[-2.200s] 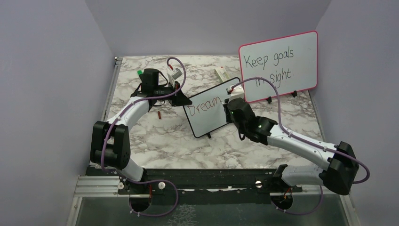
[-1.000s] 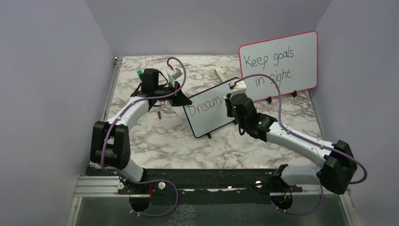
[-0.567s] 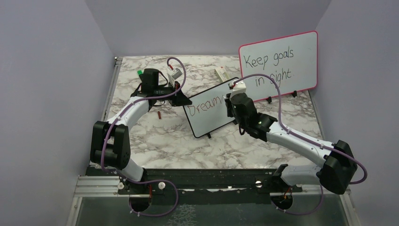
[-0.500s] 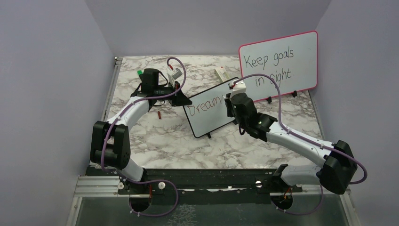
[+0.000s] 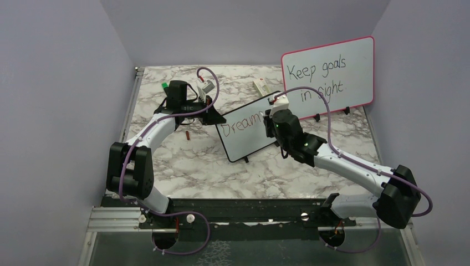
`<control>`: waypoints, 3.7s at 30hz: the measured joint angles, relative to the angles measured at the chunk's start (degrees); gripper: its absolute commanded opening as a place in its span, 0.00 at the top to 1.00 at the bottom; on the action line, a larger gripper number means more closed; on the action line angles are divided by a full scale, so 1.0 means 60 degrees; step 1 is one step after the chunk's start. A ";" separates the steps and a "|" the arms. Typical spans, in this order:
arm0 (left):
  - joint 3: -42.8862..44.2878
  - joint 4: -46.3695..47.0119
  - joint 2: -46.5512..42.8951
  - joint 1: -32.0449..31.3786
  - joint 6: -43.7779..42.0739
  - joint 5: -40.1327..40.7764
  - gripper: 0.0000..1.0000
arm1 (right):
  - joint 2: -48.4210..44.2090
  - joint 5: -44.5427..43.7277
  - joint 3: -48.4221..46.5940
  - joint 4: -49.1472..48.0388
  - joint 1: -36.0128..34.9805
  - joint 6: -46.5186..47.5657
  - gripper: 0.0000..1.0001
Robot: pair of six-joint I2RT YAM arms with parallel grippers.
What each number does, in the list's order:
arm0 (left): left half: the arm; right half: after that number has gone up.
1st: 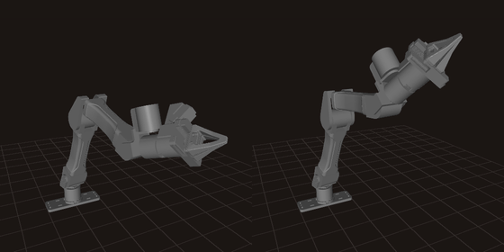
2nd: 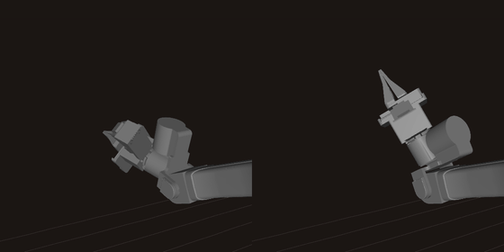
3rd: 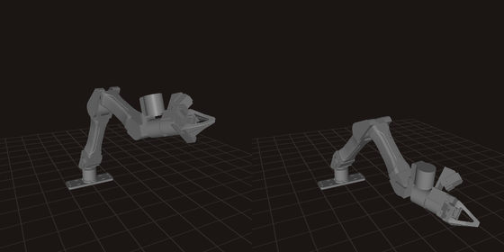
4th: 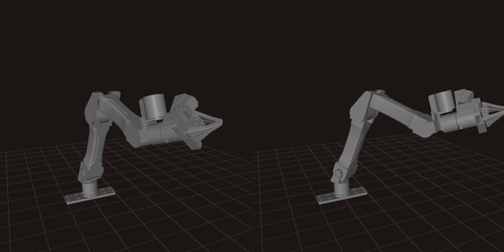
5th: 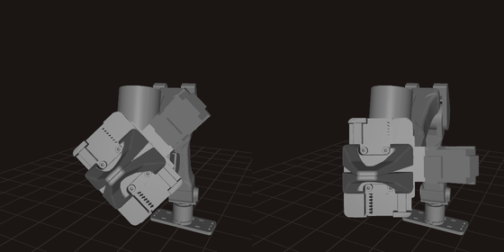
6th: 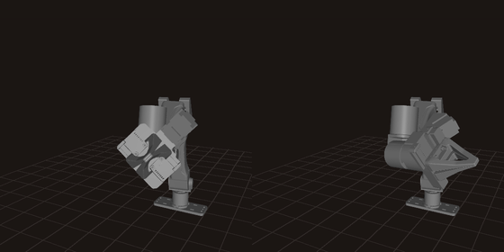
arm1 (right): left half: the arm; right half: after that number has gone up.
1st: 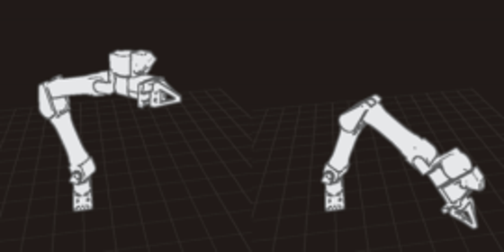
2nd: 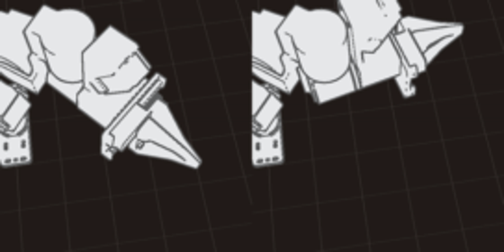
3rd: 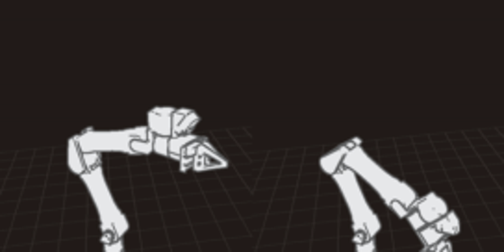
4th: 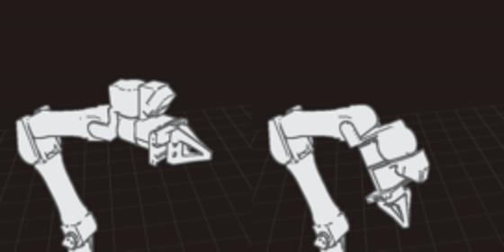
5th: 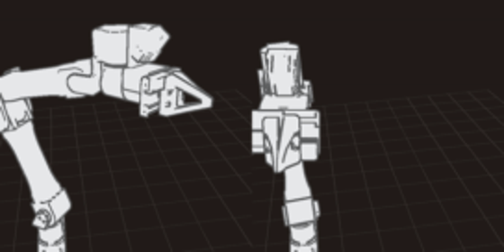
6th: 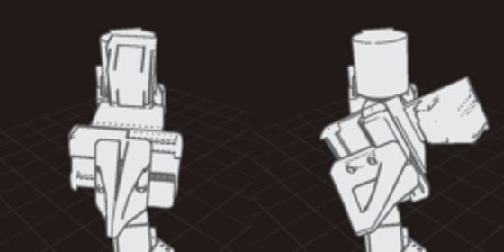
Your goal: Write a sentence on the whiteboard
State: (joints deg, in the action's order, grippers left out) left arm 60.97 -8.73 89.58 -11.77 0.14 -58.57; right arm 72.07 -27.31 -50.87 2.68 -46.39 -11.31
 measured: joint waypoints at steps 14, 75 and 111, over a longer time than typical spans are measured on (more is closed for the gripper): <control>0.0007 -0.0022 0.0000 0.0000 -0.0004 0.0000 1.00 | -0.0142 0.0280 0.0117 0.0171 0.0004 -0.0102 0.99; 0.0029 -0.0062 0.0000 -0.0007 -0.0004 0.0025 1.00 | -0.1497 0.1075 0.1115 0.0991 -0.0554 -0.0612 0.99; 0.0029 -0.0044 0.0000 -0.0018 0.0044 0.0055 1.00 | 0.0798 -0.1621 0.0280 0.0470 -0.4098 -0.0634 0.99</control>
State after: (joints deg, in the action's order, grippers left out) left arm 61.14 -8.99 89.58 -11.88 0.40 -58.24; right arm 76.86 -37.04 -49.19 5.50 -70.98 -15.11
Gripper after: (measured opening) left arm 0.027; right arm 0.156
